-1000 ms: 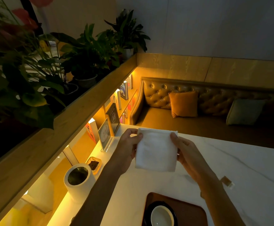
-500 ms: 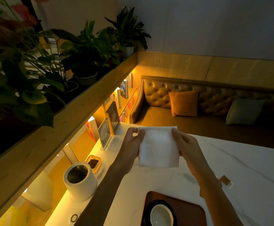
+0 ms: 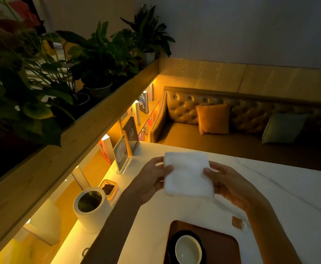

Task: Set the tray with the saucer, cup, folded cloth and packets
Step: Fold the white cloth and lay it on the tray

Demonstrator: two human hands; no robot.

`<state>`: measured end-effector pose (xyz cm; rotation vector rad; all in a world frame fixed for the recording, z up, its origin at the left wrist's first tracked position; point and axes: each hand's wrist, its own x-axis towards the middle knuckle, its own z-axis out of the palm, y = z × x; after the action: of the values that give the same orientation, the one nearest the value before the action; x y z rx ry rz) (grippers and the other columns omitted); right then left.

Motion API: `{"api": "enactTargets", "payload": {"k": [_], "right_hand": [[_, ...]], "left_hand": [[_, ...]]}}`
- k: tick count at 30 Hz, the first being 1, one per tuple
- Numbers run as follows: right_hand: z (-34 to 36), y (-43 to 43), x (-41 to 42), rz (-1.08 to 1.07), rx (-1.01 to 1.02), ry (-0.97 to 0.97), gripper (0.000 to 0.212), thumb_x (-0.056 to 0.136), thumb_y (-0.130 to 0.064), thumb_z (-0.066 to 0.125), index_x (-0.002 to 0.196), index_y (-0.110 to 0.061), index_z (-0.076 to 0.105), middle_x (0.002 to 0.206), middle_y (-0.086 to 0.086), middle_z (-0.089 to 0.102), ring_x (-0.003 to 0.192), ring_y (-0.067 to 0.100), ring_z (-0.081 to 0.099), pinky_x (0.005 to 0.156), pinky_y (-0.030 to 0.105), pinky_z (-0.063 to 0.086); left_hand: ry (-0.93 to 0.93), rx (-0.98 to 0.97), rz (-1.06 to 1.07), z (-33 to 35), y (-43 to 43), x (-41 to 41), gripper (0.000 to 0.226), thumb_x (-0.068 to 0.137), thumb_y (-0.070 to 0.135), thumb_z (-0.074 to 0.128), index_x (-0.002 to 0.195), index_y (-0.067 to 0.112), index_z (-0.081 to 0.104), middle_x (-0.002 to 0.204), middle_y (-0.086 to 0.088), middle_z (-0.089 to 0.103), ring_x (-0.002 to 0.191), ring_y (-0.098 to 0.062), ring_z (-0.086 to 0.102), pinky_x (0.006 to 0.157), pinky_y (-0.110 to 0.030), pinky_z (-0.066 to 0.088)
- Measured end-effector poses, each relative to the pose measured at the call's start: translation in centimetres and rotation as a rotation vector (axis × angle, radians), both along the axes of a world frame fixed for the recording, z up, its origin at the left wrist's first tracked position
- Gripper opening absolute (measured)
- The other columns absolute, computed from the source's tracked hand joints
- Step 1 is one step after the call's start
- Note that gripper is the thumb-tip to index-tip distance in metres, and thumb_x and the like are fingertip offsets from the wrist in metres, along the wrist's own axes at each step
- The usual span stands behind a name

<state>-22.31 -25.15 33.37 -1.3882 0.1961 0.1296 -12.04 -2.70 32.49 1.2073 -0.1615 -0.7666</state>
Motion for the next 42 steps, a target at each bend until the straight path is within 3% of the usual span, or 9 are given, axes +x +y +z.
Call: {"api": "enactTargets", "payload": {"k": [3,6,9,14,21,25,30,36,42], "right_hand": [[-0.3,-0.6,-0.3,0.025,0.039,0.022,0.048,0.078,-0.029,0.070,0.125,-0.023,0.058,0.116,0.011,0.070,0.105,0.032,0.068,0.073,0.033,0.060],[-0.6,-0.9,-0.3,-0.017,0.073,0.011,0.042,0.084,-0.026,0.065,0.125,-0.021,0.058,0.117,0.012,0.069,0.106,0.033,0.067,0.075,0.034,0.060],[-0.8,-1.3,-0.3,-0.044,0.085,0.024,0.041,0.084,-0.024,0.063,0.125,-0.019,0.059,0.118,0.014,0.069,0.107,0.033,0.067,0.075,0.035,0.060],[-0.9,-1.6,-0.5,-0.043,0.097,0.042,0.047,0.084,-0.024,0.064,0.129,-0.015,0.056,0.119,0.015,0.068,0.107,0.033,0.067,0.073,0.033,0.060],[-0.1,-2.8,-1.1,0.071,0.060,0.047,0.049,0.087,-0.010,0.062,0.134,-0.019,0.050,0.123,0.017,0.066,0.111,0.036,0.064,0.079,0.037,0.060],[0.7,-2.9,-1.0,0.048,0.015,0.038,0.049,0.084,-0.015,0.067,0.130,-0.021,0.054,0.119,0.014,0.068,0.107,0.035,0.067,0.075,0.037,0.060],[1.2,-2.6,-1.1,-0.040,0.005,-0.057,0.034,0.081,-0.016,0.066,0.114,-0.027,0.068,0.114,0.011,0.070,0.102,0.033,0.069,0.071,0.038,0.061],[1.5,-2.3,-1.6,-0.074,-0.048,-0.192,0.019,0.083,-0.010,0.059,0.091,-0.018,0.074,0.100,0.003,0.073,0.095,0.025,0.072,0.066,0.031,0.061],[2.2,-1.3,-1.7,-0.148,-0.274,-0.341,0.048,0.090,0.013,0.040,0.071,-0.020,0.068,0.094,-0.015,0.068,0.095,0.011,0.067,0.058,0.022,0.057]], "left_hand": [[0.084,-0.138,-0.061,-0.2,0.5,0.2,0.056,0.080,0.017,0.074,0.132,0.012,0.053,0.127,-0.013,0.065,0.114,-0.031,0.066,0.083,-0.041,0.059],[0.189,-0.298,-0.176,-0.7,0.8,-0.1,0.029,0.085,0.014,0.067,0.113,0.010,0.072,0.121,-0.013,0.070,0.114,-0.028,0.066,0.084,-0.038,0.059],[0.211,-0.247,-0.239,-1.0,0.7,-0.4,0.032,0.082,0.015,0.070,0.113,0.007,0.072,0.119,-0.014,0.070,0.112,-0.028,0.067,0.084,-0.038,0.059],[0.078,-0.026,-0.233,-0.5,0.4,-0.8,0.057,0.077,0.017,0.079,0.129,0.016,0.055,0.123,-0.011,0.068,0.112,-0.031,0.067,0.081,-0.042,0.060],[-0.113,0.091,-0.147,0.2,0.3,-0.6,0.039,0.084,0.013,0.072,0.117,0.024,0.056,0.117,-0.007,0.071,0.102,-0.025,0.072,0.077,-0.037,0.061],[-0.237,0.094,-0.106,0.7,0.0,-0.6,0.037,0.085,0.017,0.071,0.119,0.027,0.059,0.111,0.001,0.074,0.100,-0.020,0.072,0.075,-0.031,0.061],[-0.475,0.113,-0.059,1.6,-0.2,-0.9,0.029,0.092,0.017,0.062,0.108,0.042,0.063,0.104,0.023,0.072,0.099,-0.002,0.069,0.068,-0.018,0.058],[-0.651,0.089,-0.030,1.9,0.1,-1.2,0.040,0.097,0.003,0.050,0.110,0.037,0.067,0.109,0.024,0.070,0.108,-0.005,0.065,0.074,-0.019,0.057],[-0.772,0.017,-0.043,2.3,0.1,-1.7,0.043,0.092,0.001,0.041,0.101,0.033,0.069,0.116,0.024,0.064,0.113,-0.004,0.058,0.067,-0.027,0.062]]}}
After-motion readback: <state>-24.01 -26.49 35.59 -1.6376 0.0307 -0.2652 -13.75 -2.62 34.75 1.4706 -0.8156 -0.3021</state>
